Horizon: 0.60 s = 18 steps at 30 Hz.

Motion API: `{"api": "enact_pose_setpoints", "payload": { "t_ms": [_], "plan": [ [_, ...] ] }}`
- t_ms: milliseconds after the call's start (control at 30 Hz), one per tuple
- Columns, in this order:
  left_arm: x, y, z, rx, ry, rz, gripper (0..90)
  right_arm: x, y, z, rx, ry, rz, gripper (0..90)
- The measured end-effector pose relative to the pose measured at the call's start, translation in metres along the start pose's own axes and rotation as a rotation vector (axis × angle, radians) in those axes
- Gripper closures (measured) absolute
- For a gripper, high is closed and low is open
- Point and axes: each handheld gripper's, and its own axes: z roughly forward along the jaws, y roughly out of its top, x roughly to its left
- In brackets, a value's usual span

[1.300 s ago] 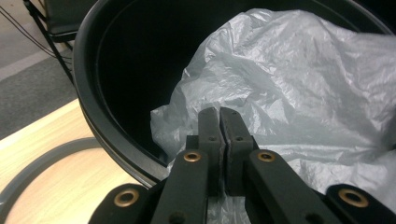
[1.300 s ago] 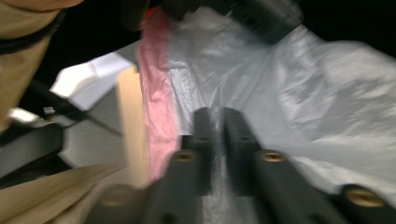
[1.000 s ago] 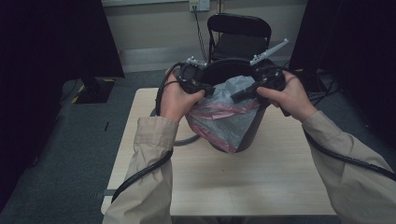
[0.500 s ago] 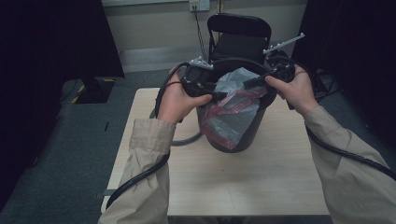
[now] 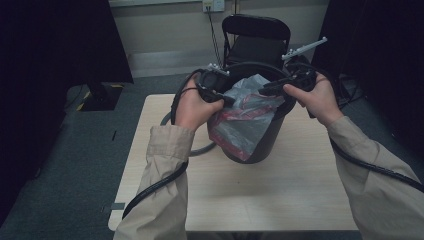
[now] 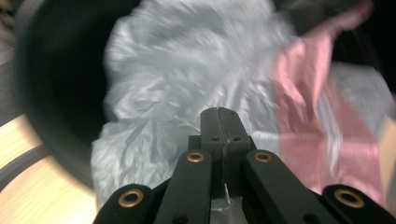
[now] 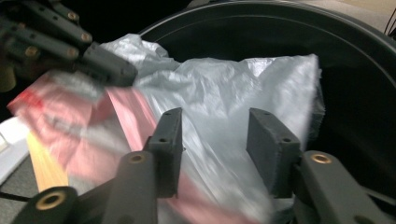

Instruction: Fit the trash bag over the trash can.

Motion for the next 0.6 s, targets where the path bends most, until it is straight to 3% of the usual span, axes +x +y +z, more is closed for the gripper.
{"api": "enact_pose_setpoints", "payload": {
  "t_ms": [67, 233, 333, 433, 600],
  "plan": [
    [0.005, -0.001, -0.003, -0.024, 0.037, -0.04, 90.0, -0.004, -0.002, -0.005, -0.007, 0.007, 0.011, 50.9],
    [0.012, -0.003, -0.004, -0.04, 0.092, -0.052, 90.0, -0.01, -0.005, -0.018, -0.017, -0.013, 0.01, 45.1],
    [0.014, -0.004, -0.003, -0.051, 0.111, -0.062, 90.0, -0.011, -0.008, -0.022, -0.022, 0.018, -0.012, 43.2],
    [0.014, -0.003, 0.0, -0.047, 0.118, -0.065, 90.0, -0.007, -0.008, -0.022, -0.025, 0.045, -0.023, 37.9],
    [0.012, -0.001, 0.003, -0.034, 0.105, -0.062, 90.0, 0.009, -0.004, -0.014, -0.01, 0.098, -0.074, 37.2]
  ]
}}
